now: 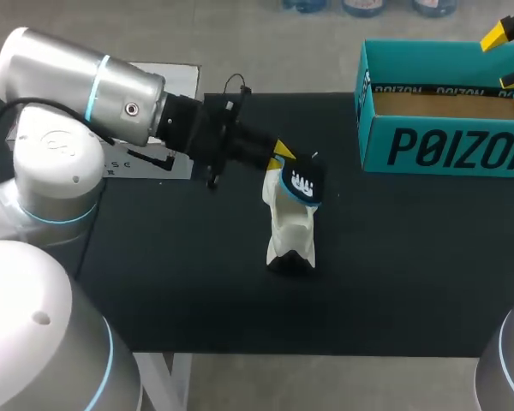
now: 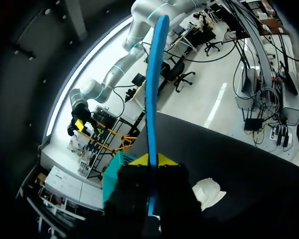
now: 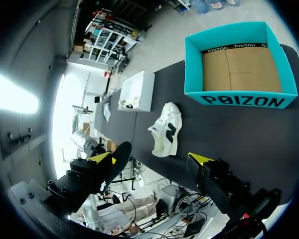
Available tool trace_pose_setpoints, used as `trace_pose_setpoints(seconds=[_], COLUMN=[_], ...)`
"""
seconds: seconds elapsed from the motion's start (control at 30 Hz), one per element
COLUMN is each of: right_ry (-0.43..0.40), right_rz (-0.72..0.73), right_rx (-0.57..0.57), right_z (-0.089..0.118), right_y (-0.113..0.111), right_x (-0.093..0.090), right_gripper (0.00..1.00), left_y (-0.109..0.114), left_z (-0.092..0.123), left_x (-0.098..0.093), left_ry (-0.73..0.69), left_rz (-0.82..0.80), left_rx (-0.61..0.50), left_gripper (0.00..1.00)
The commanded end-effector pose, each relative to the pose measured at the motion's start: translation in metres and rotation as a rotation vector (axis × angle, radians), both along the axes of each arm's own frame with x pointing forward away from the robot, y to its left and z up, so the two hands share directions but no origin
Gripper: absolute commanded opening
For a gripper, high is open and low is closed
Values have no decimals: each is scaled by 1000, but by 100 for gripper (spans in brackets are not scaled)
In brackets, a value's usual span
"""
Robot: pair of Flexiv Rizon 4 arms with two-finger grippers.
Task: Take the shoe out of the shoebox, open the shoe tongue, remove and reinsert the insole, then place the shoe into the shoebox
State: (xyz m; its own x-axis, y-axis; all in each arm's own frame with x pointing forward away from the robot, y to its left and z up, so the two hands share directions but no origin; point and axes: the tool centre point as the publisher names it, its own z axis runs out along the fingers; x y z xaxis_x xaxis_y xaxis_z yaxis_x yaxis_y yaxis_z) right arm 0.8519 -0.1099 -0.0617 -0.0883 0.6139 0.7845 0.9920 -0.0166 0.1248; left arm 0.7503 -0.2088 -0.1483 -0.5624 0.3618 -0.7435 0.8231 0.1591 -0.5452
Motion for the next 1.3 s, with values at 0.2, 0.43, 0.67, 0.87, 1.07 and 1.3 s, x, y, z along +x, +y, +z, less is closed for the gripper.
trace_pose_setpoints(seconds=[0.2,0.43,0.67,0.87,1.07,1.3], right_ry=[3,3,3,3,3,3], right_rz=[1,1,1,1,1,1], right_rx=[-3,-3,-3,-3,-3,-3], right_z=[0,0,0,0,0,0], right_y=[0,0,0,0,0,0], right_x=[1,1,1,1,1,1], right_gripper=[100,100,100,100,100,100], left_y=[-23,-27,-19,-13,-9,-4], left_z=[-55,-82,-112,-130,-142,-157], left_x=[7,6,9,17,24,32], left_ry=[21,61,86,58,68,71], left_rz=[-86,-88,-97,-102,-104,-104], left_rx=[10,52,92,115,113,138], left_gripper=[0,0,0,0,0,0])
